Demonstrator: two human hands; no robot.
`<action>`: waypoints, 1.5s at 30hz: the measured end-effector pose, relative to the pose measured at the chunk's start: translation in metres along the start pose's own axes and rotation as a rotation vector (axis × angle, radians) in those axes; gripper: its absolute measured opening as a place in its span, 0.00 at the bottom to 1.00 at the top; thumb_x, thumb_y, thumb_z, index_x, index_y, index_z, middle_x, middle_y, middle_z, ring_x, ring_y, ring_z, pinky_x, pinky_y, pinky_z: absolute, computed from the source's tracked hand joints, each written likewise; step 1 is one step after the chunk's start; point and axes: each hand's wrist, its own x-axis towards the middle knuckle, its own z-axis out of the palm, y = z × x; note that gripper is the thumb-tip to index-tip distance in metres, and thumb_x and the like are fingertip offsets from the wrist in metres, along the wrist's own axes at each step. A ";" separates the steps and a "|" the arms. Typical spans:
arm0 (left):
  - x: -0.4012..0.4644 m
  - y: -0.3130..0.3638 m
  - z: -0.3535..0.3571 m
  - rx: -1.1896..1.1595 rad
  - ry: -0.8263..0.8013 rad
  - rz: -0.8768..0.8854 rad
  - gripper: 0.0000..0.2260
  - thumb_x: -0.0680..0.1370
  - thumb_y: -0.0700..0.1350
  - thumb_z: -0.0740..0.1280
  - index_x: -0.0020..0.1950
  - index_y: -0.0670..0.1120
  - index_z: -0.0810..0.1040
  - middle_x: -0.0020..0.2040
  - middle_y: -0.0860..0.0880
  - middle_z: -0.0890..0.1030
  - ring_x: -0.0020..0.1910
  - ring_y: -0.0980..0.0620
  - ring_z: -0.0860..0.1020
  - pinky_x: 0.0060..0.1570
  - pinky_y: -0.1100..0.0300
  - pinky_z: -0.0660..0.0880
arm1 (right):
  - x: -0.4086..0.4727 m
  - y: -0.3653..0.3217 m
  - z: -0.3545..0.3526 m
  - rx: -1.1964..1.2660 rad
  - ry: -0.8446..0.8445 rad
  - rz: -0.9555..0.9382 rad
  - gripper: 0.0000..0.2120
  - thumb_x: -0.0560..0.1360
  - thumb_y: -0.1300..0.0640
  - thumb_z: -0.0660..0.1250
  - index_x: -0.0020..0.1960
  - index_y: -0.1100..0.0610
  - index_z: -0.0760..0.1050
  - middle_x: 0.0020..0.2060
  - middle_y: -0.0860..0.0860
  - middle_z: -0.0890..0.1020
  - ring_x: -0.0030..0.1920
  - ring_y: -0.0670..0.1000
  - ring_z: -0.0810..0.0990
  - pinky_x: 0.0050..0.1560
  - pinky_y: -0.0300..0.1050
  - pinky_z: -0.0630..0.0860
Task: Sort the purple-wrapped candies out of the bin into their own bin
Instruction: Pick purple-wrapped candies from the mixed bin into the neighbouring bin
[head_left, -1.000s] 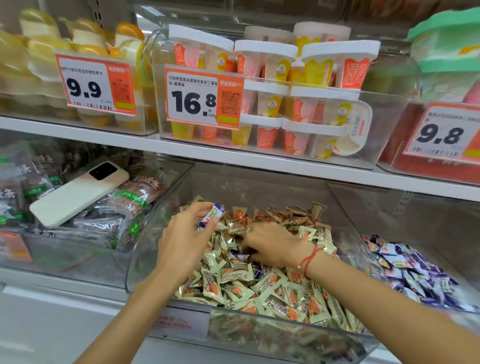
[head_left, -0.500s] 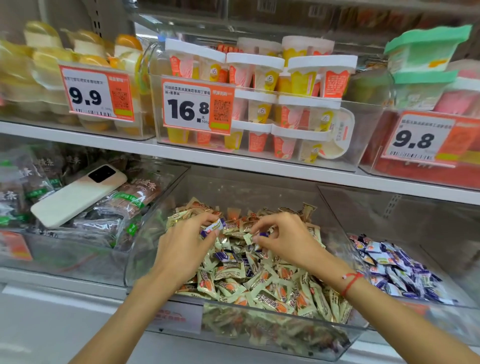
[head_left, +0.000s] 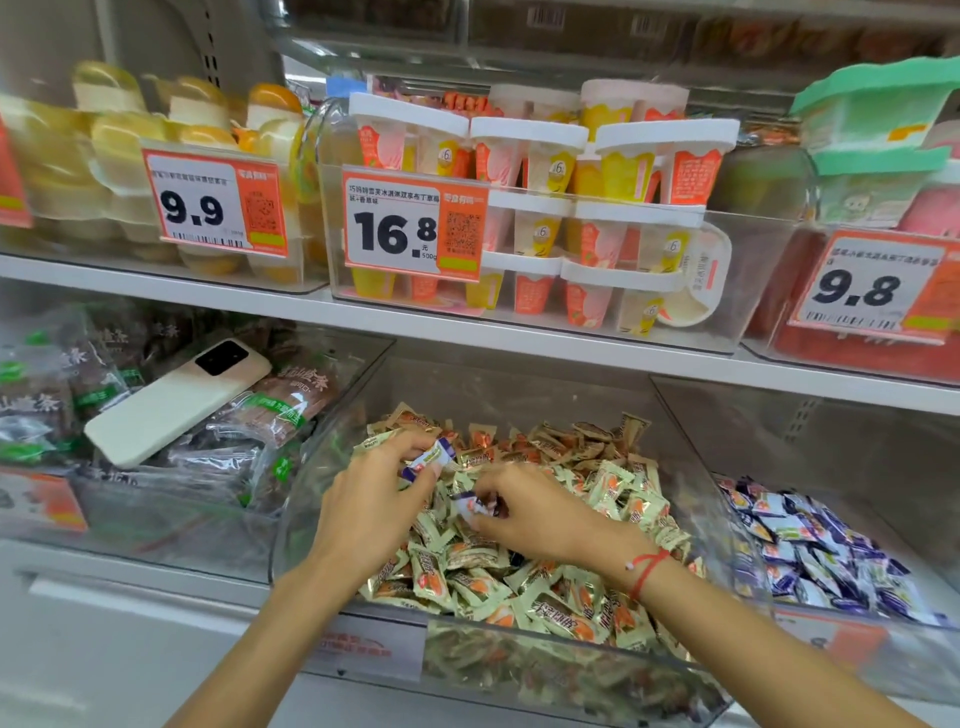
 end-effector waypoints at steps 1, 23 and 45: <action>0.000 0.001 0.000 0.006 -0.008 0.012 0.13 0.78 0.54 0.64 0.63 0.57 0.75 0.57 0.60 0.79 0.55 0.55 0.79 0.51 0.53 0.77 | -0.011 0.002 -0.002 0.022 0.043 0.006 0.12 0.79 0.52 0.63 0.47 0.62 0.76 0.40 0.51 0.76 0.39 0.51 0.74 0.41 0.46 0.70; -0.007 0.244 0.157 0.399 -0.317 0.620 0.12 0.79 0.43 0.62 0.63 0.46 0.72 0.50 0.45 0.82 0.53 0.44 0.77 0.50 0.52 0.67 | -0.208 0.184 -0.076 -0.071 0.622 0.501 0.15 0.78 0.59 0.64 0.64 0.55 0.75 0.57 0.53 0.77 0.50 0.51 0.77 0.48 0.44 0.72; 0.015 0.025 0.021 0.643 -0.497 0.319 0.19 0.82 0.52 0.57 0.73 0.57 0.65 0.76 0.53 0.60 0.75 0.51 0.56 0.71 0.52 0.56 | -0.071 0.018 -0.047 -0.080 0.239 0.021 0.13 0.79 0.52 0.62 0.62 0.46 0.77 0.59 0.42 0.80 0.62 0.44 0.74 0.62 0.44 0.72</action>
